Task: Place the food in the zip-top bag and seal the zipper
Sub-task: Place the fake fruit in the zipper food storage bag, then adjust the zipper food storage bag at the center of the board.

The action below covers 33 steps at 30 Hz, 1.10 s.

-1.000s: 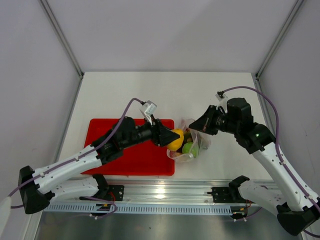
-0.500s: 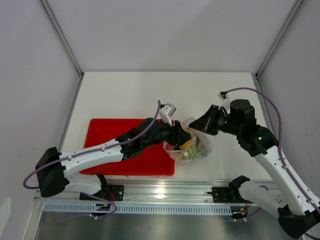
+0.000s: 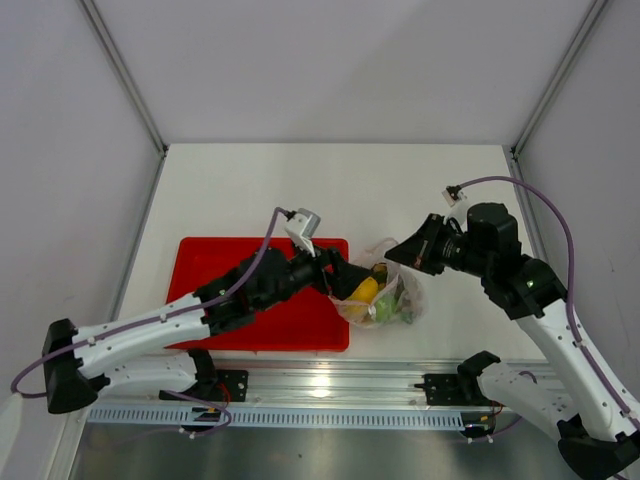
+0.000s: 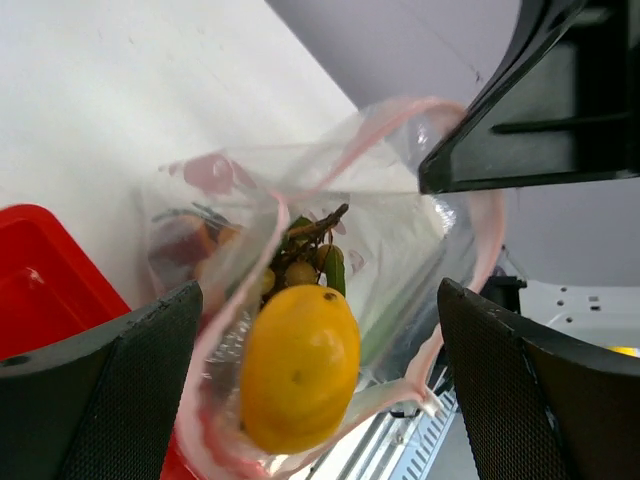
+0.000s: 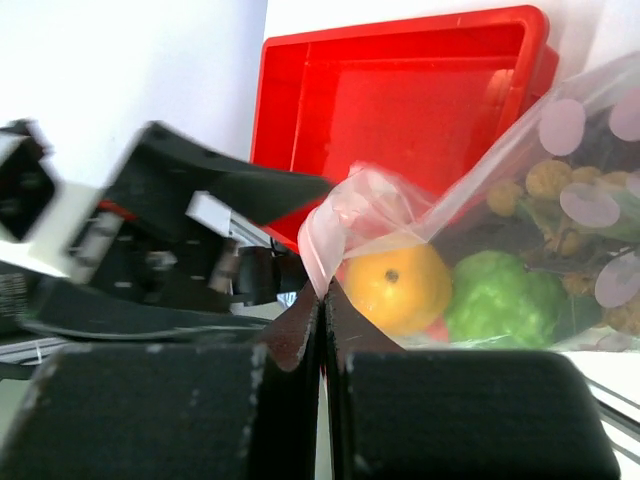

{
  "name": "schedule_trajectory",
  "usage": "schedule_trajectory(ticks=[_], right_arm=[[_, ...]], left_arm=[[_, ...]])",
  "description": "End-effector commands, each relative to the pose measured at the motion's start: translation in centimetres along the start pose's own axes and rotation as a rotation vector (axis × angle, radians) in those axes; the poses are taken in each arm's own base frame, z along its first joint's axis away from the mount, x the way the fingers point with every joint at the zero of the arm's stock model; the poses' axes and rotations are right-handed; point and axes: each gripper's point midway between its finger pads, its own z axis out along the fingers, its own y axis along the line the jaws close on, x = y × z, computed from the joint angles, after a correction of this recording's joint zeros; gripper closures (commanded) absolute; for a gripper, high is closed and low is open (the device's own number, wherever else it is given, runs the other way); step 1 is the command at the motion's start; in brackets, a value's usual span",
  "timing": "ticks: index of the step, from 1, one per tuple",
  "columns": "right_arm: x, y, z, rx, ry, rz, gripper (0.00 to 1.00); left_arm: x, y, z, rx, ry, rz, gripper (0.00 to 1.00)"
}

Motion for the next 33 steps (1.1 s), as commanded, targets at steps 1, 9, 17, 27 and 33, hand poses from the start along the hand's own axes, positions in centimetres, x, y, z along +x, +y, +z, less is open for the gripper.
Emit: schedule_trajectory(ticks=[1,9,17,27,33], right_arm=[[-0.7,1.6,-1.5,-0.044,-0.036,-0.066,1.0],[0.9,0.5,-1.8,-0.023,0.031,-0.107,1.0],[1.5,0.5,-2.4,-0.032,0.053,-0.141,1.0],[2.2,-0.4,-2.7,-0.008,0.076,-0.169,1.0],[2.4,-1.4,-3.0,0.037,0.08,-0.19,1.0]], left_arm=[[-2.6,1.4,-2.4,-0.086,-0.101,0.037,0.01],[-1.3,3.0,-4.1,-0.143,-0.056,0.025,0.01],[2.1,-0.7,-0.7,0.064,0.075,0.035,0.15],[4.3,-1.3,2.2,0.02,0.209,-0.004,0.32],[4.5,-2.2,3.9,0.015,0.282,0.002,0.92]])
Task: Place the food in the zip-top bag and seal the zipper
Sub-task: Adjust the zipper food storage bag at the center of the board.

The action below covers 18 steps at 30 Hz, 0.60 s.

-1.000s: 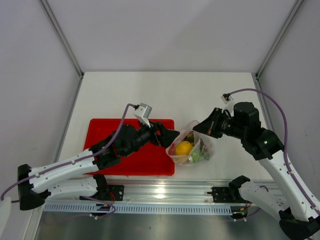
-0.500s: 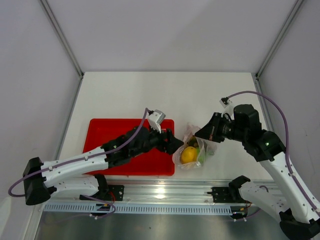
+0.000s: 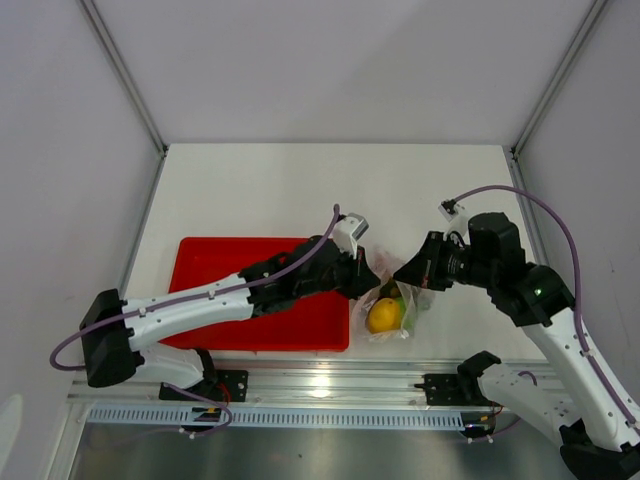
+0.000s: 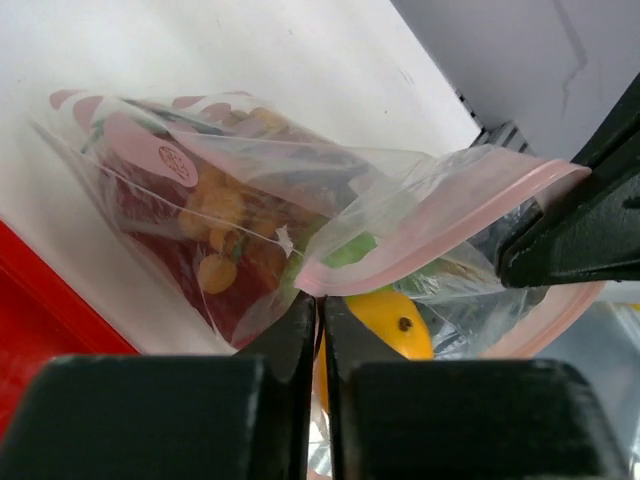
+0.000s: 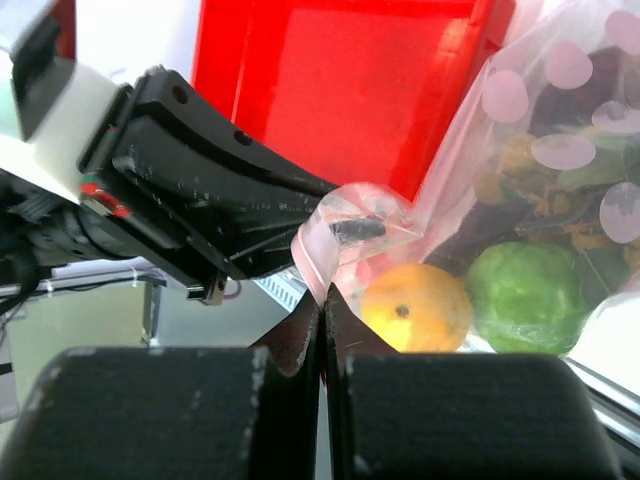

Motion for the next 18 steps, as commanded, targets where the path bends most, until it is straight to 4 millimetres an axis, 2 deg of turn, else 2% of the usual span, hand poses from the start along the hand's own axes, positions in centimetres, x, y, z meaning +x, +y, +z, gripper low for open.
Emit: schedule_trajectory(ticks=[1,2,4,5,8,9,10,12,13,16,17,18], right_arm=[[-0.7,0.7,-1.4,-0.01,-0.042,-0.061,1.0],[-0.7,0.5,-1.4,0.0,-0.046,-0.063,1.0],[-0.6,0.3,-1.5,0.013,-0.044,-0.065,1.0],[-0.6,0.1,-1.6,0.022,-0.045,-0.073,1.0],[-0.7,-0.4,-1.8,0.051,-0.05,-0.082,0.96],[-0.7,-0.5,-1.8,0.06,-0.05,-0.084,0.92],[-0.6,-1.0,-1.9,0.084,-0.049,-0.083,0.82],[-0.5,-1.3,-2.2,0.099,-0.047,-0.1,0.72],[-0.5,-1.3,-2.2,0.102,-0.045,-0.108,0.63],[0.0,-1.9,-2.5,0.121,-0.033,-0.126,0.54],[0.3,-2.1,-2.6,0.132,-0.025,-0.127,0.53],[0.3,-2.2,-2.8,0.132,-0.025,-0.139,0.52]], left_arm=[[-0.5,-1.4,0.3,0.022,0.043,0.01,0.97],[-1.1,-1.8,0.3,0.025,0.037,0.011,0.99],[-0.8,-1.6,0.5,0.012,0.059,0.021,0.99],[-0.7,-2.2,0.5,0.036,0.075,0.021,1.0],[-2.0,-2.8,0.3,0.02,0.076,0.016,0.99],[-2.2,-2.8,0.3,0.01,0.078,0.01,0.99],[-3.0,-3.3,0.2,0.013,0.073,0.002,0.99],[-4.2,-2.9,-0.2,-0.054,0.055,-0.026,0.99],[-5.5,-3.4,-0.5,-0.057,0.032,-0.039,0.99],[-7.5,-3.7,-1.1,-0.098,0.014,-0.09,0.99],[-8.6,-3.7,-1.2,-0.106,-0.004,-0.107,1.0],[-8.7,-3.5,-1.3,-0.121,0.002,-0.132,0.99]])
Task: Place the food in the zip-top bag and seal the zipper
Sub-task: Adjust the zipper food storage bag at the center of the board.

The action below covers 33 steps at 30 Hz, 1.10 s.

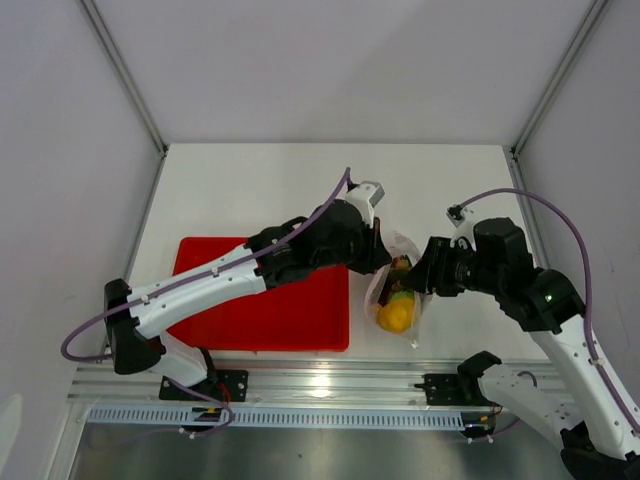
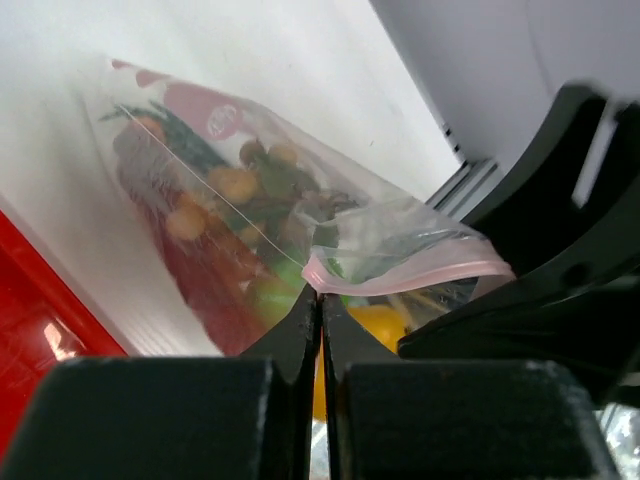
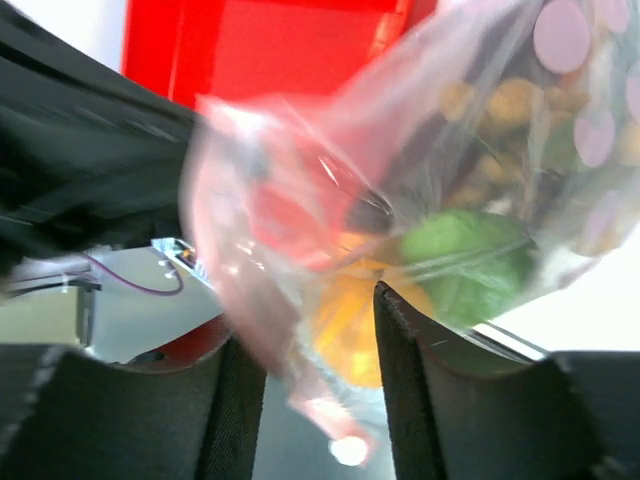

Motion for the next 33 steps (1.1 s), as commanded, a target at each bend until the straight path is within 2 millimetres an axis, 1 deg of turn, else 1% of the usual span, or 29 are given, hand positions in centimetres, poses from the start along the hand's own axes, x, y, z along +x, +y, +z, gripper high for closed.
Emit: schedule_trajectory(ticks=[1,2,4,5,7,8,9,10,11,12,13,14,20,22,23,24,25,26,27,30,32,33], right_arm=[[-0.2,-0.2,-1.4,0.021,-0.024,-0.057,0.51],[0.0,-0.4,-1.5,0.032,-0.017,-0.058,0.5],[0.1,-0.8,-1.7,0.052,-0.019,-0.076,0.49],[0.2,-1.0,-1.8,0.063,-0.015,-0.079,0.49],[0.6,-1.3,-2.0,0.075,0.001,-0.085,0.48],[0.7,-1.2,-2.1,0.073,0.004,-0.086,0.46],[0.9,-1.2,-2.1,0.069,0.011,-0.088,0.45],[0.9,-0.9,-2.2,0.055,0.014,-0.09,0.44],[1.0,-0.6,-2.4,0.045,0.009,-0.093,0.43],[1.0,-0.5,-2.4,0.04,0.008,-0.095,0.43],[0.9,-0.3,-2.6,0.032,0.005,-0.1,0.44],[1.0,-0.2,-2.7,0.027,0.003,-0.105,0.44],[1.4,0.2,-2.9,0.019,0.024,-0.119,0.47],[1.4,0.1,-2.9,0.029,0.025,-0.124,0.48],[1.5,0.0,-2.8,0.034,0.033,-0.128,0.48],[1.6,-0.2,-2.6,0.044,0.04,-0.13,0.49],[1.7,-0.3,-2.6,0.048,0.049,-0.136,0.49],[2.0,-0.4,-2.5,0.054,0.063,-0.141,0.49],[1.9,-0.7,-2.2,0.074,0.064,-0.14,0.5],[2.1,-1.4,-1.9,0.111,0.073,-0.144,0.51],[2.1,-1.6,-1.7,0.124,0.072,-0.146,0.53],[2.0,-1.8,-1.5,0.135,0.068,-0.149,0.56]], left_arm=[[-3.5,-0.6,-1.5,-0.027,-0.058,-0.102,0.99],[-4.8,-1.0,-1.7,-0.019,-0.081,-0.129,0.99],[-5.4,-1.0,-1.7,-0.017,-0.081,-0.153,0.99],[-6.7,-1.5,-2.1,-0.004,-0.104,-0.178,0.99],[-6.9,-1.4,-1.6,-0.009,-0.095,-0.201,0.99],[-8.0,-1.9,-2.0,0.004,-0.117,-0.221,0.99],[-8.2,-2.0,-1.8,0.0,-0.119,-0.227,0.99],[-8.0,-1.6,-1.0,-0.019,-0.104,-0.234,0.99],[-9.3,-2.1,-1.5,-0.014,-0.135,-0.254,0.99],[-9.5,-2.1,-1.3,-0.022,-0.135,-0.264,0.99],[-9.3,-1.7,-0.5,-0.041,-0.124,-0.274,0.99],[-10.2,-1.9,-0.9,-0.04,-0.141,-0.298,0.99],[-11.6,-2.0,-0.1,-0.061,-0.163,-0.352,0.99],[-11.7,-1.9,0.1,-0.074,-0.162,-0.358,0.99],[-12.2,-2.1,0.1,-0.07,-0.172,-0.367,1.0],[-12.1,-1.9,0.3,-0.082,-0.167,-0.368,0.99],[-12.6,-2.1,0.0,-0.077,-0.178,-0.374,0.99],[-12.6,-2.1,0.3,-0.082,-0.175,-0.381,0.99],[-13.2,-2.3,-0.1,-0.076,-0.189,-0.387,1.0],[-13.1,-1.9,0.6,-0.094,-0.179,-0.396,0.99],[-13.2,-1.9,0.7,-0.096,-0.176,-0.403,1.0],[-12.9,-1.7,1.0,-0.102,-0.166,-0.404,0.99]])
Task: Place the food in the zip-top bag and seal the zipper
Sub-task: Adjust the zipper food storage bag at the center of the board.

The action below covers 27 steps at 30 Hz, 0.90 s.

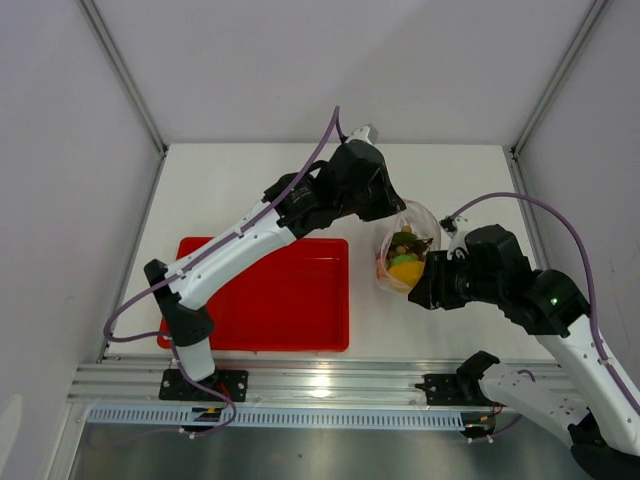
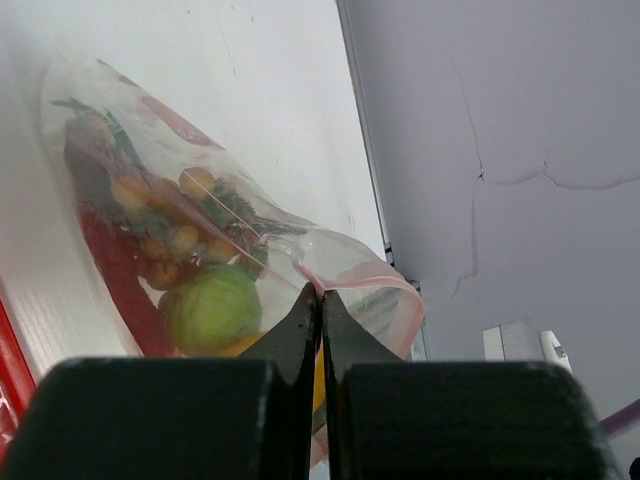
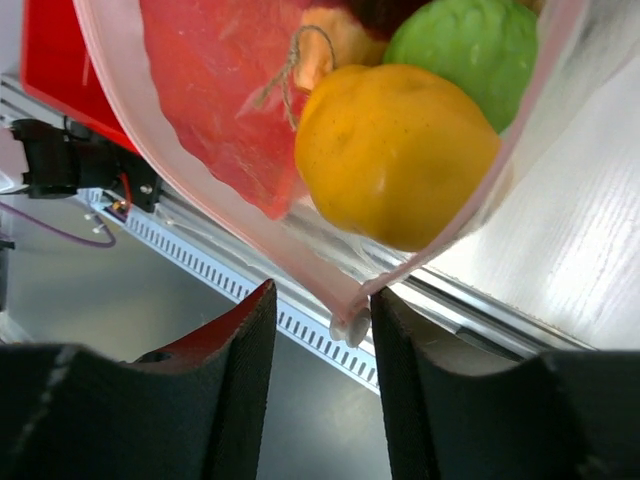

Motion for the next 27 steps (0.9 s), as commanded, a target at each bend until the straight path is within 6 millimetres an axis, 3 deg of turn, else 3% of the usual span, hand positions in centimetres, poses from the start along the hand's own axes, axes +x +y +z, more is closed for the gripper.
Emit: schedule_trajectory(ticks=[1,11,22,27], right_arm=[[-0.5,-0.8,0.1,0.05,-0.023,-0.02,0.57],[-0.3,-3.8,1.7,0.208,-0.016,-0.038,0.67],[-0.2,-4.2,2.3,0.25,-0.016,-0.062,0.73],[-0.7,-4.8,2.3,0.291,-0.038,-0.071,0.83]], left_arm=[[-1.9,-1.5,-0.6,0.042,-0.041,-0.056,0.99],[-1.7,-1.1,-0.1,0.03,-0.026,-0.066,0.99],[-1.8,-1.0,0.2,0.03,-0.019,-0.08,0.99],[-1.6,-0.4,0.4,0.017,-0.01,-0.079,0.99]])
